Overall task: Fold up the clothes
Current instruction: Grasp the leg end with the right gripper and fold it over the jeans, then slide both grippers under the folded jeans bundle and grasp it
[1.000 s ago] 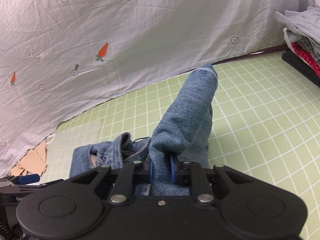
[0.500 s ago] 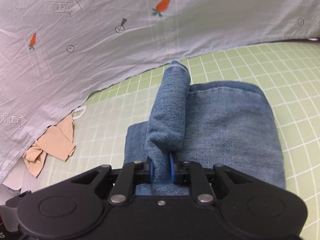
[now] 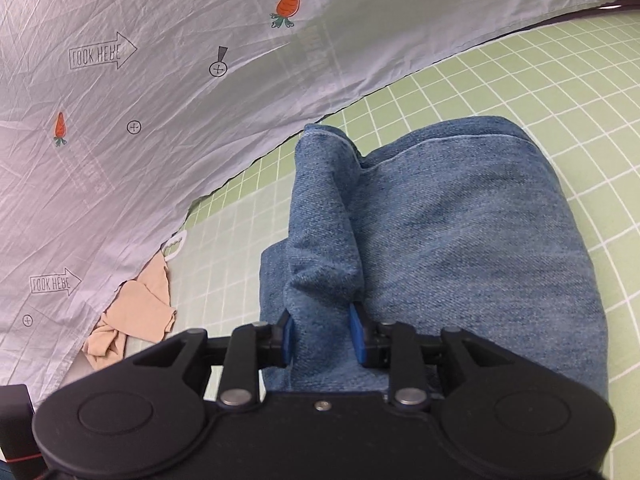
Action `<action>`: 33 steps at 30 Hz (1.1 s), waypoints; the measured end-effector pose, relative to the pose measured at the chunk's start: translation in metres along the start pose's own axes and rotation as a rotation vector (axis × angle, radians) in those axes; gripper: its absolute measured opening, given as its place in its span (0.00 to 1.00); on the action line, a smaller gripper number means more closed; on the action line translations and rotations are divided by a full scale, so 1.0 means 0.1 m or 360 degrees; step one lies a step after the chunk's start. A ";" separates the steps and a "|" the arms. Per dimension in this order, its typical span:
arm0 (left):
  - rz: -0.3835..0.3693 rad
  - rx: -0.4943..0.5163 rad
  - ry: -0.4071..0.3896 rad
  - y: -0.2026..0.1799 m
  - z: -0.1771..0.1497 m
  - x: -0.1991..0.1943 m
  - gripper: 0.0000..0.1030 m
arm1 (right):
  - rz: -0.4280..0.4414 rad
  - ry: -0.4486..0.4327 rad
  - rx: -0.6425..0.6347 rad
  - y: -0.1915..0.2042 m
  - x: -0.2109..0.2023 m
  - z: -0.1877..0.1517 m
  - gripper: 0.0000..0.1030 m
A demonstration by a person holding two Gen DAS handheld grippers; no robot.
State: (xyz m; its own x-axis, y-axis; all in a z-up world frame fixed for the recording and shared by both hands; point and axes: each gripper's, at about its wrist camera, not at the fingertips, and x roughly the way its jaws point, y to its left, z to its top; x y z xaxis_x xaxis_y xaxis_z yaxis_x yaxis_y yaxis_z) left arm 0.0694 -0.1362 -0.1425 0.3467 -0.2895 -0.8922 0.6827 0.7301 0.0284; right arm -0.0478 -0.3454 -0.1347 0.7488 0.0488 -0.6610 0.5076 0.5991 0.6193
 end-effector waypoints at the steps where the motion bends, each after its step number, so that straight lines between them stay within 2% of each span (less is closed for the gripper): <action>1: 0.0005 -0.0004 -0.0002 -0.02 -0.02 -0.02 0.99 | 0.0033 0.0004 0.0030 -0.02 -0.02 0.00 0.38; 2: 0.0011 -0.0011 -0.0003 -0.03 -0.03 -0.04 0.99 | 0.0066 0.0009 0.0061 -0.03 -0.03 0.01 0.42; 5: 0.0024 -0.0043 -0.0002 -0.07 -0.08 -0.10 0.99 | 0.0214 0.0055 0.0228 -0.14 -0.08 0.00 0.43; 7: 0.0027 -0.0069 -0.0002 -0.09 -0.11 -0.14 0.99 | 0.0277 0.0081 0.0319 -0.22 -0.11 -0.03 0.44; 9: 0.0030 -0.0100 -0.0010 -0.11 -0.14 -0.19 0.99 | 0.0317 0.0087 0.0394 -0.29 -0.17 -0.04 0.50; 11: 0.0029 -0.0132 -0.0018 -0.13 -0.15 -0.24 0.99 | 0.0325 0.0084 0.0453 -0.36 -0.25 -0.05 0.66; 12: 0.0026 -0.0149 -0.0023 -0.14 -0.15 -0.27 0.99 | 0.0274 0.0082 0.0460 -0.40 -0.30 -0.04 0.75; 13: 0.0021 -0.0165 -0.0028 -0.15 -0.15 -0.29 0.99 | 0.0223 0.0080 0.0466 -0.43 -0.36 -0.04 0.89; 17: 0.0001 -0.0227 -0.0062 -0.16 -0.11 -0.38 0.99 | 0.0158 0.0007 0.0515 -0.65 -0.58 -0.03 0.89; 20: -0.0066 -0.0289 -0.0087 -0.16 -0.04 -0.43 0.99 | 0.0058 -0.0047 0.0612 -0.86 -0.74 0.00 0.96; 23: -0.0165 -0.0331 -0.0114 -0.20 0.07 -0.45 0.99 | -0.0108 -0.0091 0.0676 -1.13 -0.92 0.00 0.97; 26: -0.0320 -0.0341 -0.0132 -0.30 0.22 -0.40 0.99 | -0.0300 -0.0058 0.0666 -1.38 -1.02 -0.03 0.97; 28: -0.0421 -0.0353 -0.0136 -0.37 0.32 -0.32 0.99 | -0.0346 -0.0058 0.0663 -1.49 -1.04 -0.06 0.97; 33: -0.0492 -0.0324 -0.0084 -0.57 0.54 -0.01 0.98 | -0.0381 -0.0031 0.0680 -1.69 -1.09 -0.11 0.97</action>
State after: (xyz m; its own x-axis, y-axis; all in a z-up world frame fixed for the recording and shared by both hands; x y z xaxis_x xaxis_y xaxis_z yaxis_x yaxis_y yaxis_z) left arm 0.0655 -0.2109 -0.1187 0.1803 -0.5431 -0.8201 0.6203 0.7098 -0.3337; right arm -0.2192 -0.4431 -0.1719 0.5953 -0.0679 -0.8006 0.7930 0.2099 0.5719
